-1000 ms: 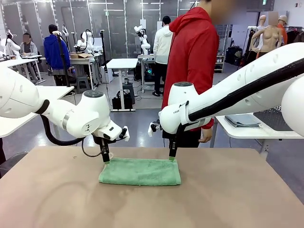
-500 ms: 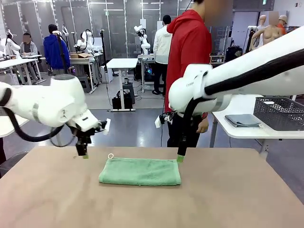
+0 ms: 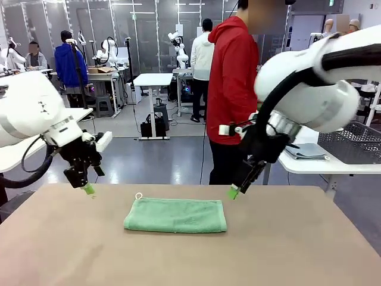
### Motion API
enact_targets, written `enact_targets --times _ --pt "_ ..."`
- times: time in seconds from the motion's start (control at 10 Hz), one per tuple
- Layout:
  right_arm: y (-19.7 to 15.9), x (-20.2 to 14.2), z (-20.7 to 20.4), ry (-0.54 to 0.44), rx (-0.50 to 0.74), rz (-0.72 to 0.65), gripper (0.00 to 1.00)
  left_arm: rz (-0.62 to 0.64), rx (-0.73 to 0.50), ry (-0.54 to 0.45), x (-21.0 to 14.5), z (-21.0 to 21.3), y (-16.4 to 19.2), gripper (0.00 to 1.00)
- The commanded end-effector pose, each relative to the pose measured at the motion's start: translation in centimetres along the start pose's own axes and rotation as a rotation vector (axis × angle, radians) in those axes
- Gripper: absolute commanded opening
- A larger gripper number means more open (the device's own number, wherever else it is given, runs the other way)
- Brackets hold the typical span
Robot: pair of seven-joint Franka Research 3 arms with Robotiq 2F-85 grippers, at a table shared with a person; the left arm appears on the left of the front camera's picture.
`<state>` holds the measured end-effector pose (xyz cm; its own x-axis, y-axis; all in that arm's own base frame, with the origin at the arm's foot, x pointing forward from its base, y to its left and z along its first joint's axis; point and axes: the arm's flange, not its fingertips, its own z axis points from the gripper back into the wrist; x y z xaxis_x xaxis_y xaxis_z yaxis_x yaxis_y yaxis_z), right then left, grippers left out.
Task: Fold the towels and place them in the basket.
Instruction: When a person lays out a Towel with hook on the table, fold it in half twice.
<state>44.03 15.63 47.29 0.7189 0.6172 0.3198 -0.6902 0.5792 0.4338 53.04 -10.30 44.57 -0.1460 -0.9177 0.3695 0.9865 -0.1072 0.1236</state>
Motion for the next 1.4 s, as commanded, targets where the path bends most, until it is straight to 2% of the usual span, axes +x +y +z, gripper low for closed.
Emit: enact_targets --times 0.0,0.1,0.2,0.4,0.5,0.9,1.1,1.3 --pt "-3.3 -0.5 -1.1 -0.203 0.113 -0.233 0.86 -0.022 -0.072 -0.134 -1.6 -1.0 0.7 0.94" --pt "-5.0 -0.5 -1.9 -0.252 0.234 -0.301 0.86 -0.036 -0.096 -0.194 -2.2 -1.6 1.2 0.94" --pt "-6.5 -0.5 -3.2 -0.278 0.293 -0.398 0.86 -0.033 -0.106 -0.250 -2.9 -2.0 1.2 0.94" --pt "-7.4 -0.2 -4.6 -0.342 0.433 -0.403 0.86 -0.017 -0.106 -0.391 -4.1 -2.9 1.6 0.94" --pt "-7.2 -1.5 -3.1 -0.246 0.306 -0.397 0.86 0.025 -0.117 -0.440 -4.9 -3.4 1.8 0.94" --pt "-7.2 -1.5 -3.1 -0.246 0.306 -0.397 0.86 0.199 -0.080 -0.664 -8.8 -4.1 0.8 0.94" --pt "-7.2 -1.5 -3.1 -0.246 0.306 -0.397 0.86 0.187 -0.080 -0.720 -10.7 -4.6 0.8 0.94" --pt "-7.2 -1.5 -3.1 -0.246 0.306 -0.397 0.86 0.203 -0.089 -0.730 -10.6 -5.1 0.8 0.94"
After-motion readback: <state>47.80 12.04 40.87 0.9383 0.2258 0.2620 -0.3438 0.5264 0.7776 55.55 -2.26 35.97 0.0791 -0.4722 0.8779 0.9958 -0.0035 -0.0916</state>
